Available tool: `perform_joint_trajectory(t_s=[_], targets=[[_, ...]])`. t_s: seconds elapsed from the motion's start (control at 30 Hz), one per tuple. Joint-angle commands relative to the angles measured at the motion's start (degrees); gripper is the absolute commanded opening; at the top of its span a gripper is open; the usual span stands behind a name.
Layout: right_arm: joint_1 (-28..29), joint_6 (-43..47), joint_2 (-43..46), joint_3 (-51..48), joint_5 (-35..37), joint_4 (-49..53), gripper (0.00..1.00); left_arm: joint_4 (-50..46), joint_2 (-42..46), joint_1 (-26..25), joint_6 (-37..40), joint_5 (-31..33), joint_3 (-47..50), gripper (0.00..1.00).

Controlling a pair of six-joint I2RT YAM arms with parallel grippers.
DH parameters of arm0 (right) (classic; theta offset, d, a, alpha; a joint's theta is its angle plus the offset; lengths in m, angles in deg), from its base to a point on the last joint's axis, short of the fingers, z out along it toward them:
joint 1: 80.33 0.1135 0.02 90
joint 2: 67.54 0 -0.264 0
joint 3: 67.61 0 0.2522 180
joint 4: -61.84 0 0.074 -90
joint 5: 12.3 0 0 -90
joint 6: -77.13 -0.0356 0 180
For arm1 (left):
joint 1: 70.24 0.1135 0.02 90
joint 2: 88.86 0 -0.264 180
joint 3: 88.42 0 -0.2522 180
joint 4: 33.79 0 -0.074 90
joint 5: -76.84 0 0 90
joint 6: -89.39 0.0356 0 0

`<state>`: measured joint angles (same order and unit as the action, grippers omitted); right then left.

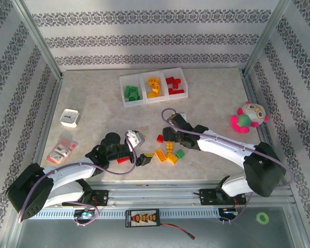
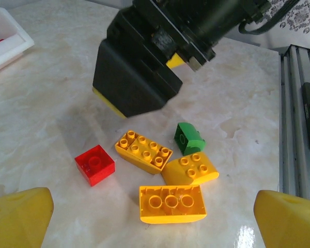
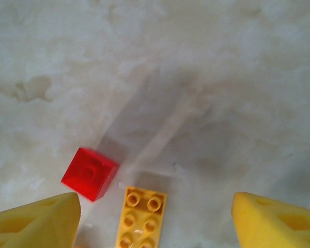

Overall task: Sort the legos into containers by color
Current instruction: Pick up the lego from the bottom-center of the table.

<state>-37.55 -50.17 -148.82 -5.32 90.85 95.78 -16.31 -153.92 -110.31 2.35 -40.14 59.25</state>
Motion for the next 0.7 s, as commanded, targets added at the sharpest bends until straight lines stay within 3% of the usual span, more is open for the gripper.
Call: perform_joint_trajectory(t_s=[0.0,0.23,0.67], targets=[[1.7,-5.7,-3.1,-0.5,-1.7,0.7,0.75,-0.5,1.0,-0.5,2.3,-2.2,0.5,0.99],[2.7,-6.6,-9.3,1.1,-3.8,1.0,0.66,-2.7,2.8,-0.5,3.3,-3.3,0.7,0.99],[2.5,-6.7,-14.1,3.4,-2.8,3.7,0.36,-2.8,3.1,-0.5,3.8,-2.2,1.1,0.99]])
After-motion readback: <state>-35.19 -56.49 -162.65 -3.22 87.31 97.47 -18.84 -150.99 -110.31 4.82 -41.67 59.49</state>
